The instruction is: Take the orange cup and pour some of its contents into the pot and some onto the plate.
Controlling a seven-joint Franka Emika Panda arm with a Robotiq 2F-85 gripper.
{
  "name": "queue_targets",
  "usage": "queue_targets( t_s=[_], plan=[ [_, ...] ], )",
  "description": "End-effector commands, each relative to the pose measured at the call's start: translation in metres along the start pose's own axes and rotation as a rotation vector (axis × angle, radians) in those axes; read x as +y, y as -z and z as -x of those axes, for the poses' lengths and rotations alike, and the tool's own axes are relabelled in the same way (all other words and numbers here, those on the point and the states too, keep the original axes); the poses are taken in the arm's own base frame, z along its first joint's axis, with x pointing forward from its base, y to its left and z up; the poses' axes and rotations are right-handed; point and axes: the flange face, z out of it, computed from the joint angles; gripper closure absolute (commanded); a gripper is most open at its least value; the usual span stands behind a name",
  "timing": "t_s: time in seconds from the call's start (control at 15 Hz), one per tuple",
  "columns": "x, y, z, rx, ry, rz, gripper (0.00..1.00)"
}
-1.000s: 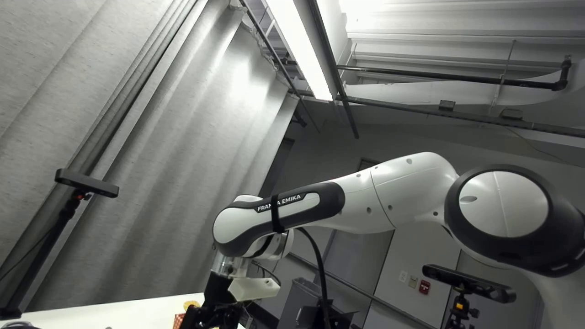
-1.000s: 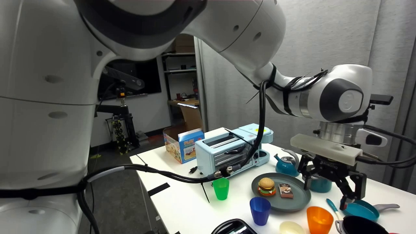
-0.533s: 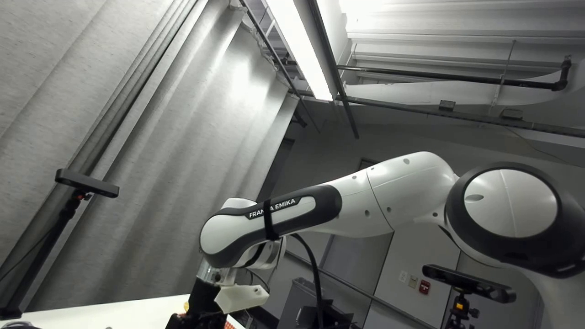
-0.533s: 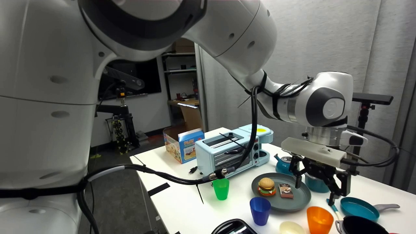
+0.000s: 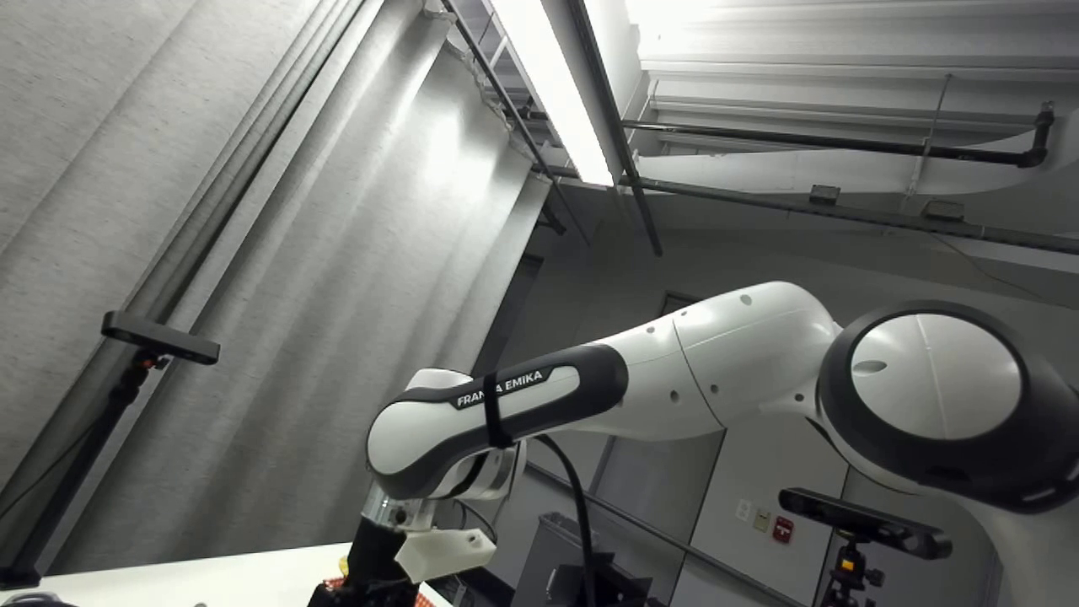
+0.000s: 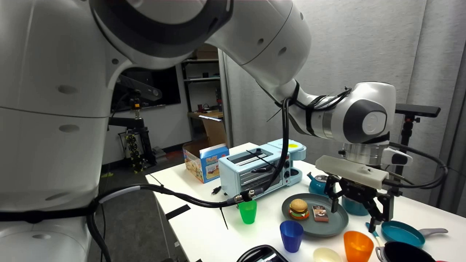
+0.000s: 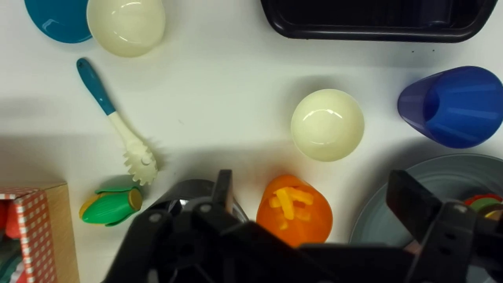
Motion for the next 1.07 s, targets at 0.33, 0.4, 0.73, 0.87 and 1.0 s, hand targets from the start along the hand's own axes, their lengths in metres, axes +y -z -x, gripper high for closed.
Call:
queue_targets(
  t_s=[0.33, 0.4, 0.73, 0.87, 1.0],
  plan=[
    [0.028, -0.060, -0.013, -0.037, 0.026, 0.128, 0.00],
    [0.035, -0.060, -0.017, -0.032, 0.026, 0.125, 0.00],
    [0.061, -0.046, -0.032, 0.010, 0.001, 0.104, 0.00],
    [0.066, -0.043, -0.035, 0.021, 0.004, 0.096, 0.00],
    [0.069, -0.040, -0.036, 0.009, 0.042, 0.090, 0.00]
  ],
)
